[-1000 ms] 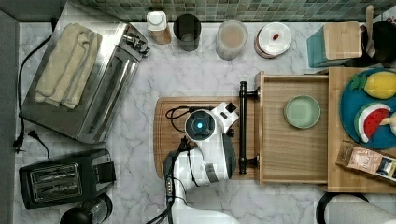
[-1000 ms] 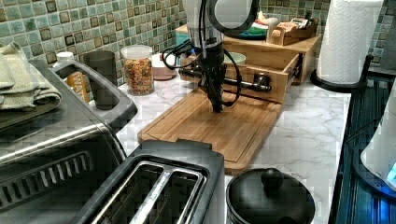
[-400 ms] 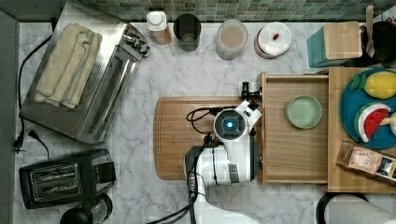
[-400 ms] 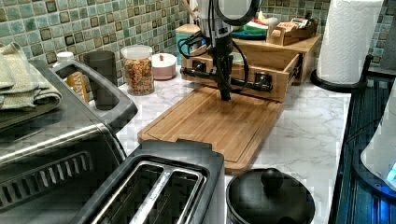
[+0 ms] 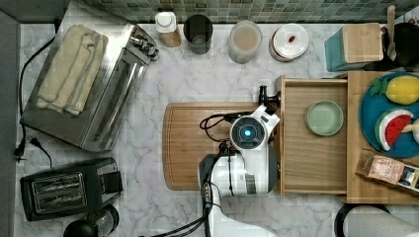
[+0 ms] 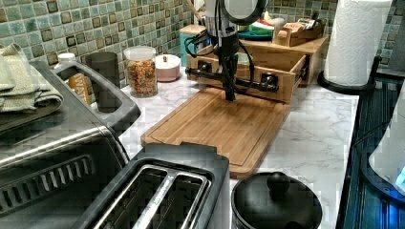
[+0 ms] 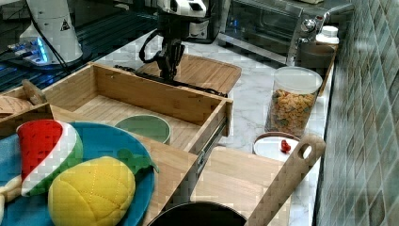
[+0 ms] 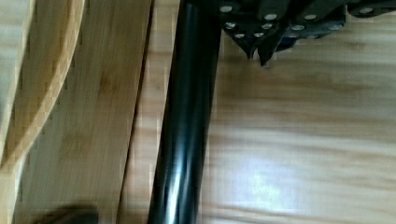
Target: Close the drawer.
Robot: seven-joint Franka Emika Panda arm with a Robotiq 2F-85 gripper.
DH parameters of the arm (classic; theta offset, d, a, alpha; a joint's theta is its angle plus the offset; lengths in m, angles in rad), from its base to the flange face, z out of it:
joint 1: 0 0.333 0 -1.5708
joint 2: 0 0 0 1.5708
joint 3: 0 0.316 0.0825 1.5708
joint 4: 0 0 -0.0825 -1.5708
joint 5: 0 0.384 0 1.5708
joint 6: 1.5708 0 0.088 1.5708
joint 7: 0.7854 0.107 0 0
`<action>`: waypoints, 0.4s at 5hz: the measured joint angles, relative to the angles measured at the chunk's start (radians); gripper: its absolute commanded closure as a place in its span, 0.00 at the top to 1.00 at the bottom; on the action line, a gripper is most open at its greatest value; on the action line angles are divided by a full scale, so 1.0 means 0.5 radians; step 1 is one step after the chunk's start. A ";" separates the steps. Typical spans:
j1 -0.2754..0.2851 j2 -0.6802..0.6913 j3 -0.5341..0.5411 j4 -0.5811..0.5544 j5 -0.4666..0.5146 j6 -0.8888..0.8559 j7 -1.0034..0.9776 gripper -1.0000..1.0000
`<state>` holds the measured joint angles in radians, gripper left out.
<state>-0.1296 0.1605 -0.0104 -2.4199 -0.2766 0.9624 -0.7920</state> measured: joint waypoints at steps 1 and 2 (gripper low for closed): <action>-0.033 -0.009 -0.001 0.000 0.019 0.029 -0.082 0.00; -0.059 -0.011 -0.014 0.008 0.020 0.020 -0.187 0.00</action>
<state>-0.1589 0.1550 -0.0173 -2.4160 -0.2668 0.9722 -0.8853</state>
